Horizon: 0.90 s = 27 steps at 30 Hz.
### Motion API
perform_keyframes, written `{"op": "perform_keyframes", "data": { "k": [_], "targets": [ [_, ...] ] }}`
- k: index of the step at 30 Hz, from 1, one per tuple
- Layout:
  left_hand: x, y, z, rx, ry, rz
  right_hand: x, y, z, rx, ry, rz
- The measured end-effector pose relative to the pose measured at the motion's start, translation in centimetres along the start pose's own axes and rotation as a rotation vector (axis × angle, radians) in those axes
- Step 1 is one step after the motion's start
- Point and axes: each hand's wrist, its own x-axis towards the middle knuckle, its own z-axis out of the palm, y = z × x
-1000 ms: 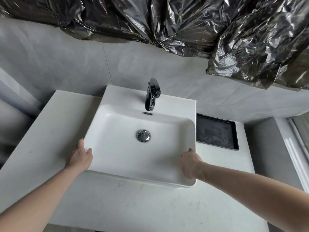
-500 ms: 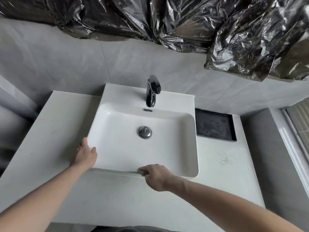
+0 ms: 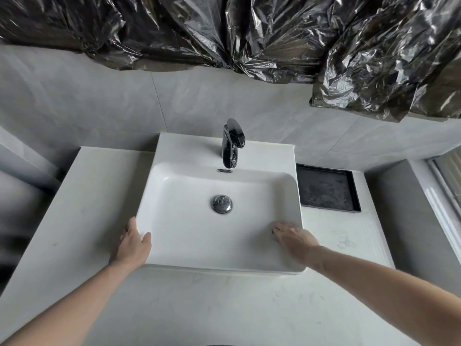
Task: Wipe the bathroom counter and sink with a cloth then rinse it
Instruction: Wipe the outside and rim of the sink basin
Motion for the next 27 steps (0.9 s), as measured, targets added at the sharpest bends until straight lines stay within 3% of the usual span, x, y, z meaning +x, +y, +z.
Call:
{"op": "perform_keyframes", "data": {
  "k": [6,10,12,16,21,27],
  "targets": [
    [0.0,0.0,0.0,-0.03,-0.009,-0.003,7.1,-1.1,-3.4,0.345,0.248,0.208],
    [0.1,-0.1,-0.1,-0.031,-0.025,-0.005,12.4,-4.8,-3.8,0.478,0.292,0.193],
    [0.2,-0.3,0.0,-0.031,-0.028,-0.005,14.6,-6.8,-3.2,0.469,0.281,0.156],
    [0.3,-0.4,0.2,-0.022,-0.033,-0.009,14.5,-10.4,-1.2,0.348,0.105,0.12],
    [0.0,-0.2,0.0,-0.017,-0.036,-0.01,11.1,-5.8,2.9,0.249,0.205,-0.014],
    [-0.2,0.0,-0.4,-0.028,-0.04,-0.021,10.8,-3.0,3.5,0.471,0.436,0.384]
  ]
}}
